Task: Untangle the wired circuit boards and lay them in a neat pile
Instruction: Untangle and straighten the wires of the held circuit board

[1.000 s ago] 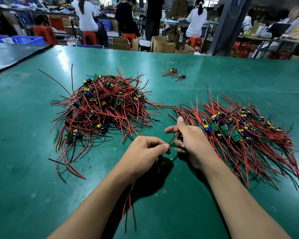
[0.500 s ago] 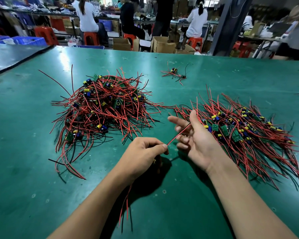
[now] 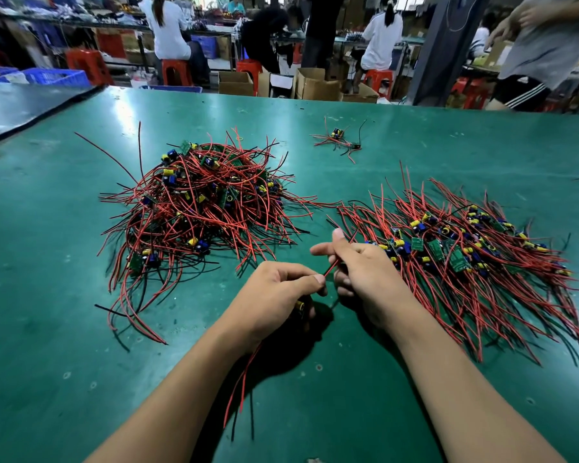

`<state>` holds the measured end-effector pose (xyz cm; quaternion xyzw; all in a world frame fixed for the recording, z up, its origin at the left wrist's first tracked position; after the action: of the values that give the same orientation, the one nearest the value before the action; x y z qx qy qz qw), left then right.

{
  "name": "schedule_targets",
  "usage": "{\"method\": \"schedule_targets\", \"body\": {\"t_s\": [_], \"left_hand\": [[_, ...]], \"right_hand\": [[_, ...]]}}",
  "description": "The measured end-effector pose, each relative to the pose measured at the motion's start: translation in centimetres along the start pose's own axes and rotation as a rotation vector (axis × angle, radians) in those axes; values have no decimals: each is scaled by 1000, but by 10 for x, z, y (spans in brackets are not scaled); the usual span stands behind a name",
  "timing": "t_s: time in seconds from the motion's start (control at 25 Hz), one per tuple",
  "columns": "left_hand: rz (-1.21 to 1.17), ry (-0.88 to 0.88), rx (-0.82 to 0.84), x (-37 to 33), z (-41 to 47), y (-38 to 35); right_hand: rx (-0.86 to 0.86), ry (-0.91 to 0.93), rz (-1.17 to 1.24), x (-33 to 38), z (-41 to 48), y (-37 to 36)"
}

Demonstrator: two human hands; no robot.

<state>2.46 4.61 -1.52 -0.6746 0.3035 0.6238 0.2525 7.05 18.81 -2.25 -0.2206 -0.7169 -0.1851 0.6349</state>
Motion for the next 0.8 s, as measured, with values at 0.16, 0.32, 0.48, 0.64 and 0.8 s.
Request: {"method": "schedule_targets", "body": {"t_s": [0.16, 0.32, 0.48, 0.64, 0.8], "left_hand": [[21, 21, 51, -2, -1, -3], [-4, 41, 96, -3, -2, -4], [-54, 68, 55, -3, -1, -3], [-258, 67, -79, -11, 0, 7], [-510, -62, -233, -24, 3, 27]], "right_hand": [[-80, -136, 387, 2, 4, 7], [16, -306, 707, 4, 1, 8], [40, -244, 607, 4, 1, 3], [4, -119, 251, -3, 0, 1], [124, 204, -342, 4, -12, -6]]}}
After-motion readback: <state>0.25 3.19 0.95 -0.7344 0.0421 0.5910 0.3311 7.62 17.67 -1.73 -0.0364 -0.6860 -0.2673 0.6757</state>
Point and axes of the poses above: each hand's wrist, its own z-axis towards the middle knuckle, its own y-axis out of the back of the hand, x = y × z, the point moved 4 cm from there along z, towards the middle knuckle, and after that the axes turned 2 degrees about -x, right-handed, at the moved point
